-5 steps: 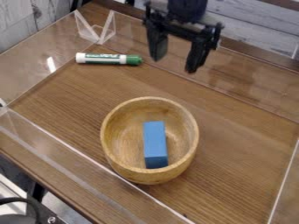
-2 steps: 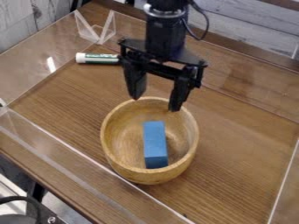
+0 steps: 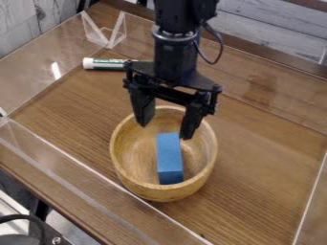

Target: Remove the blue block from inside the brown bowl and put it on the table

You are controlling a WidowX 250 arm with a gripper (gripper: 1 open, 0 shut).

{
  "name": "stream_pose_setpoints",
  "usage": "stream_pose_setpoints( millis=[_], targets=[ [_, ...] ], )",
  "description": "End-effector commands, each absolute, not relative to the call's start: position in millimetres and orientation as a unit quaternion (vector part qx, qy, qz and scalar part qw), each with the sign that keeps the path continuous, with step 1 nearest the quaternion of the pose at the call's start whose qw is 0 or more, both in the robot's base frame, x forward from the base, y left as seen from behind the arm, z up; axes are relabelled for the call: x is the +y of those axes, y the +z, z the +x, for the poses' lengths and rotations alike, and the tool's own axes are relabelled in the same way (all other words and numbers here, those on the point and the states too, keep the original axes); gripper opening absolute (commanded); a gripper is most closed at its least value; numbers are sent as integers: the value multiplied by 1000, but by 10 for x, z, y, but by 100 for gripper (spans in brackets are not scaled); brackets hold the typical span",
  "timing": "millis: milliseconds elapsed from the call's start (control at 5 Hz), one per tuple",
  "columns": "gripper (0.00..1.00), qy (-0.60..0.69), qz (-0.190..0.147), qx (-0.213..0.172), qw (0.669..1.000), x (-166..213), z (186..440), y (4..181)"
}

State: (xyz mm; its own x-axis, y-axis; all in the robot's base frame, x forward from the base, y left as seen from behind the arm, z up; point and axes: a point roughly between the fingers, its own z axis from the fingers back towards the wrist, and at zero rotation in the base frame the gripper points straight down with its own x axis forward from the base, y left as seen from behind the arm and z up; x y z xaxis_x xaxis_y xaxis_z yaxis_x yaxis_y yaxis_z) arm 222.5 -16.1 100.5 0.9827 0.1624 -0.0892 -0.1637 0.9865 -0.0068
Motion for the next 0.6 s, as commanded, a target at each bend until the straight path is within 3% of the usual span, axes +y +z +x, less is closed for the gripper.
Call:
stream_pose_setpoints(
  millis=[0,400],
  targets=[
    [100,82,-10,21,996,-187,2240,1061],
    [100,84,-12,23,996,-219,2191,964]
  ],
)
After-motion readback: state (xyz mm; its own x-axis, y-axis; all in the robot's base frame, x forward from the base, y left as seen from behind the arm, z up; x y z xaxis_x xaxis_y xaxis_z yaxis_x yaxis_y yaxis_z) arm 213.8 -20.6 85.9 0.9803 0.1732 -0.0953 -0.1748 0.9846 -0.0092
